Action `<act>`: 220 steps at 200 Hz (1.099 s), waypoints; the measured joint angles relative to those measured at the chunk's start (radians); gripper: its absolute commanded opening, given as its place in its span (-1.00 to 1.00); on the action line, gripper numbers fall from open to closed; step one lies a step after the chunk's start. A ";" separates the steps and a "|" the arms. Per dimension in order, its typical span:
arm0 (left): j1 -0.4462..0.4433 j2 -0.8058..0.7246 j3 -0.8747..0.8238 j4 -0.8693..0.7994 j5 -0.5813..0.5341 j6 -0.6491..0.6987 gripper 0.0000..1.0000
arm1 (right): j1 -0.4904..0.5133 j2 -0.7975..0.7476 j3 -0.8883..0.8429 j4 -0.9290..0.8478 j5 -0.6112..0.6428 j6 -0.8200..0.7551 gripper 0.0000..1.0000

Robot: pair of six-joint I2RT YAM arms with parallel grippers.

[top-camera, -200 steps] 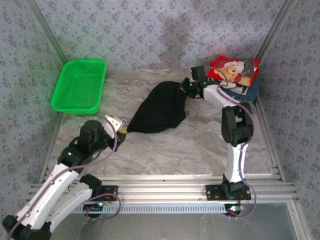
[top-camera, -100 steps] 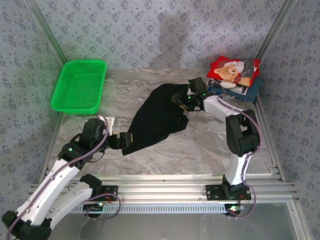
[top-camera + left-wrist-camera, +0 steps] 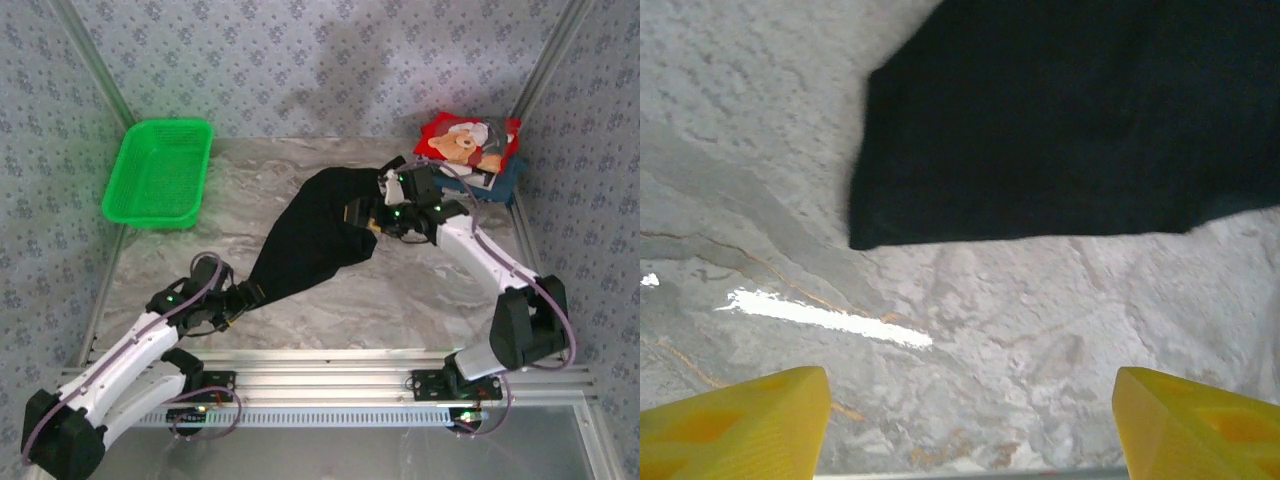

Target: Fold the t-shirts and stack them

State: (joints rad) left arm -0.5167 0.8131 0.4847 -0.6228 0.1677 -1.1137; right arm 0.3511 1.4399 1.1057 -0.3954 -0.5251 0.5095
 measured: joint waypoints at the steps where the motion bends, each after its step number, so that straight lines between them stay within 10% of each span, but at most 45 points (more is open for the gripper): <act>1: 0.000 0.003 -0.003 0.004 -0.001 -0.002 0.46 | 0.000 -0.002 -0.002 -0.001 -0.001 -0.002 0.84; 95: 0.014 0.343 0.000 0.234 -0.057 -0.075 0.20 | -0.021 -0.122 -0.093 -0.069 -0.056 -0.067 0.85; 187: 0.038 0.500 0.089 0.219 -0.088 -0.024 -1.00 | -0.098 -0.122 -0.184 -0.117 -0.049 -0.093 0.84; 220: 0.042 0.436 0.121 0.203 -0.108 0.032 -1.00 | -0.153 -0.092 -0.199 -0.152 0.042 -0.100 0.84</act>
State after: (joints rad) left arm -0.4747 1.2488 0.6056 -0.4202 0.0593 -1.0821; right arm 0.1982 1.3476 0.9066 -0.5476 -0.4835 0.4095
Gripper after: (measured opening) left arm 0.044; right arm 0.917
